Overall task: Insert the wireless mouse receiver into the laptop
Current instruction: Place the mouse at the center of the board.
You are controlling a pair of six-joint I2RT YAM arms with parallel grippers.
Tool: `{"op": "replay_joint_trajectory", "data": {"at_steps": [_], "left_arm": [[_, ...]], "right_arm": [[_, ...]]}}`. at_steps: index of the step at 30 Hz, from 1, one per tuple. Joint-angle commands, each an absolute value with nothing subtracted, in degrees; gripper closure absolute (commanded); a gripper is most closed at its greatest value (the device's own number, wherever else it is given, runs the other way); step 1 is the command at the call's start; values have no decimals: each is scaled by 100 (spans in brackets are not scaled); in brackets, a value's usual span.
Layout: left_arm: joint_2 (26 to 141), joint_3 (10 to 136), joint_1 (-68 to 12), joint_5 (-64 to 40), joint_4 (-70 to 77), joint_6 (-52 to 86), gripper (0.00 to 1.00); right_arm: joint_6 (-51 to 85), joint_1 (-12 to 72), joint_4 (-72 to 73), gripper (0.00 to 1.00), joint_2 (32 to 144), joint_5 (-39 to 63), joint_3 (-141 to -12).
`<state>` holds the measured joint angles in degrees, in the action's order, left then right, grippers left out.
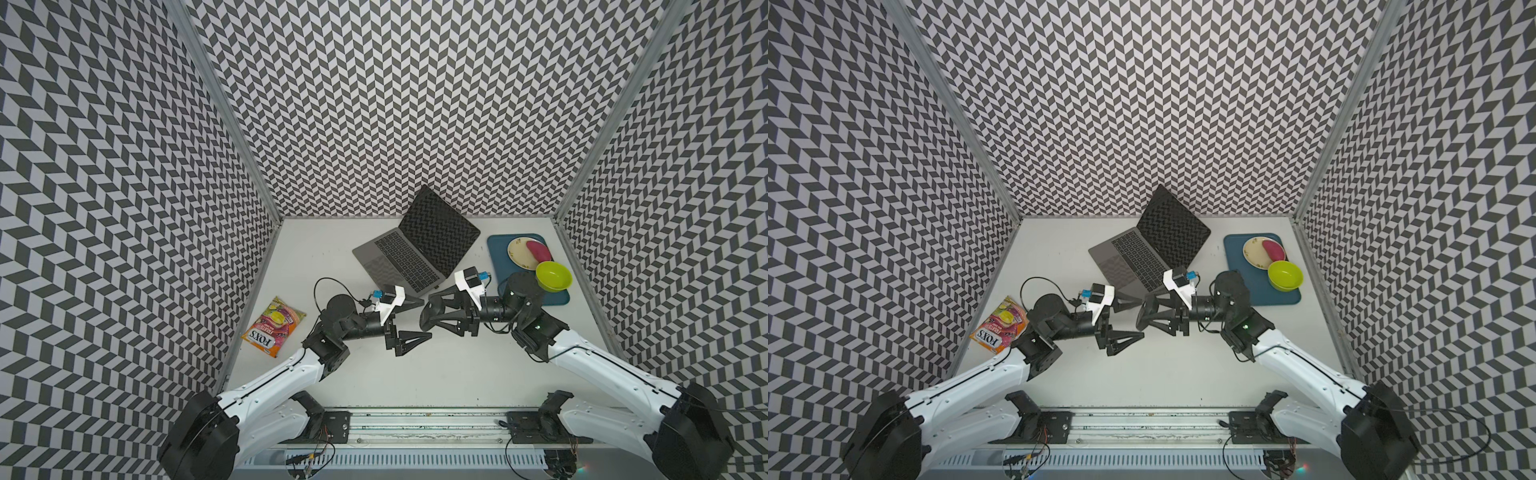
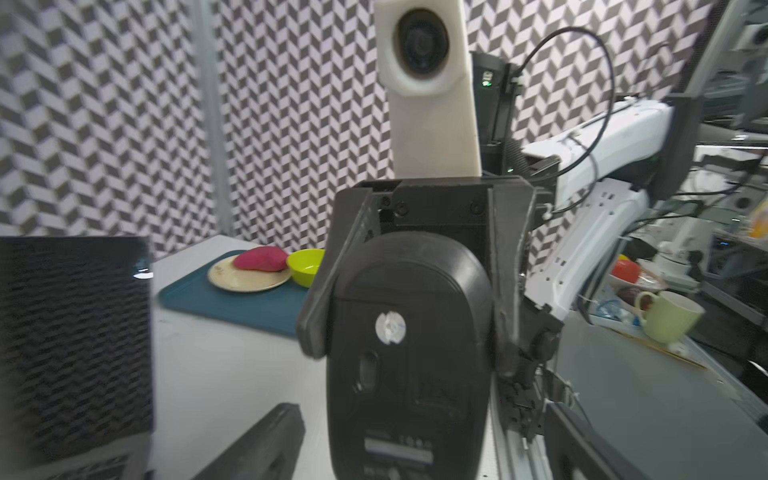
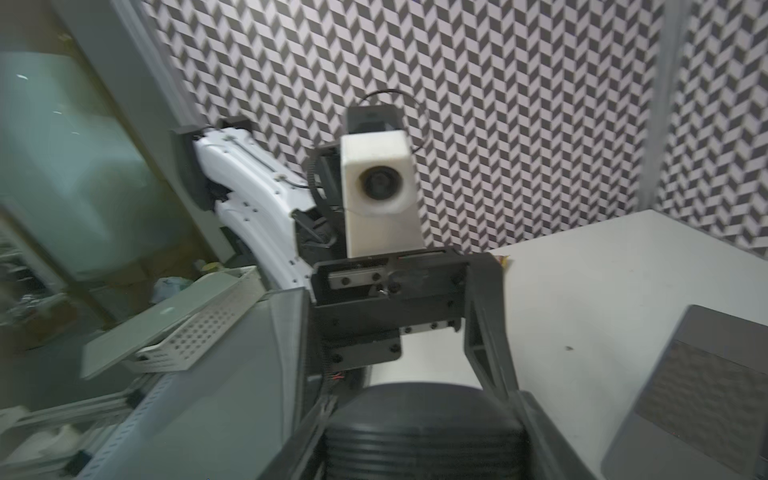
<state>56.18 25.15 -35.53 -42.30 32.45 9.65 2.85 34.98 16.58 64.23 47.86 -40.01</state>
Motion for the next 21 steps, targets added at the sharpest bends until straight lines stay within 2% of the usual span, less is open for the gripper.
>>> {"op": "replay_joint_trajectory", "data": {"at_steps": [1, 4, 10, 13, 16, 18, 21], "left_arm": [[5035, 2274, -2980, -2914, 2711, 639, 0], [4630, 2226, -2348, -2333, 2282, 517, 0], [4675, 2427, -1668, -1798, 1612, 353, 0], [4773, 2474, -1652, -1489, 1583, 466, 0], [4807, 2425, -1652, -816, 1618, 816, 0], [4788, 2331, -1652, -382, 1754, 993, 0], [4726, 2054, -1652, 347, 2214, 1162, 0]], "right_arm": [[-1150, 3501, 174, 62, 6826, 2792, -4411], [-1646, 3552, -906, 63, 7360, 1363, -5030], [-2250, 3966, -2310, 62, 8381, -242, -5881], [-2405, 4277, -2816, 61, 8938, -698, -6219], [-2438, 4503, -3071, 60, 9462, -726, -6459], [-2396, 4592, -3043, 54, 9663, -600, -6526], [-2332, 4648, -2748, 35, 9718, -224, -6485]]}}
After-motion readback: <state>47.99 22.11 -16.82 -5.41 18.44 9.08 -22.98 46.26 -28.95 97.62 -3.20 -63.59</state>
